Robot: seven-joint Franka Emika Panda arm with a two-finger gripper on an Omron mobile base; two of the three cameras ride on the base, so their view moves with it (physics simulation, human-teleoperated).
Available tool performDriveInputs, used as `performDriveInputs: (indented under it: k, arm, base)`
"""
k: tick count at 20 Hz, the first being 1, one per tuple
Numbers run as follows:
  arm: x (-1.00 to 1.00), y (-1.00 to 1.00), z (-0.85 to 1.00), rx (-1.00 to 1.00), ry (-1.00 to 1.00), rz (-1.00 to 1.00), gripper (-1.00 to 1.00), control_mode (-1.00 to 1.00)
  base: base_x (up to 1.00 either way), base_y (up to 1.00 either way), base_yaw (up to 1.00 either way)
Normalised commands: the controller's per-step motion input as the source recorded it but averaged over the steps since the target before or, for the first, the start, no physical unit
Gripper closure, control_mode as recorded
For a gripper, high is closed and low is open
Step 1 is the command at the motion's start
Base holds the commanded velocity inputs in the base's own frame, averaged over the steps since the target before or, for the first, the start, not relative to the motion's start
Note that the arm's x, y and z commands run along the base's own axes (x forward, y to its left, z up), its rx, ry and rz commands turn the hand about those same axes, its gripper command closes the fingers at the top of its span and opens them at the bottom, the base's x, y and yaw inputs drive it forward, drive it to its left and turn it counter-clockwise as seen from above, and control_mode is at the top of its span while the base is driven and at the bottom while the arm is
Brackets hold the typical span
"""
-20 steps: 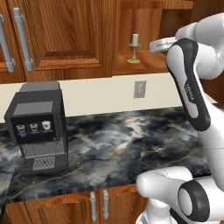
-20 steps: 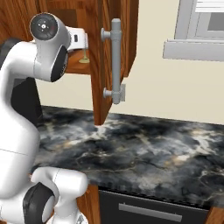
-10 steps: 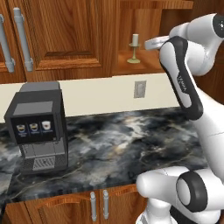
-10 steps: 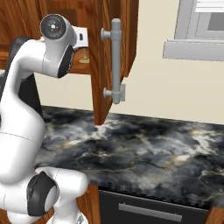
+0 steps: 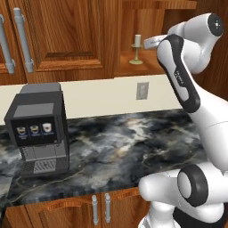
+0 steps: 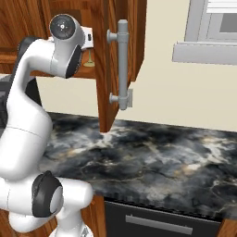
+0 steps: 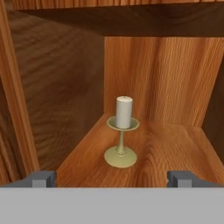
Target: Get the candle and the liquor from the cabinet and move them to the dining counter.
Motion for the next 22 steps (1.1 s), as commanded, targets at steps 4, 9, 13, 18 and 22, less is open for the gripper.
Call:
performDriveInputs:
  k: [4, 9, 13, 18, 22]
  arm:
    - [0.32, 0.00, 0.00, 0.00, 0.00, 0.01, -1.00, -1.00]
    - [0.35, 0.00, 0.00, 0.00, 0.00, 0.01, -1.00, -1.00]
    - [0.31, 0.04, 0.00, 0.00, 0.00, 0.00, -1.00, -1.00]
    - [0.24, 0.00, -0.02, 0.00, 0.00, 0.01, -1.00, -1.00]
    - [0.10, 0.00, -0.10, 0.00, 0.00, 0.03, -1.00, -1.00]
  base:
    - [0.00, 0.00, 0.00]
    - [0.00, 0.00, 0.00]
    - [0.00, 0.00, 0.00]
    - [0.00, 0.00, 0.00]
    - [0.00, 0.00, 0.00]
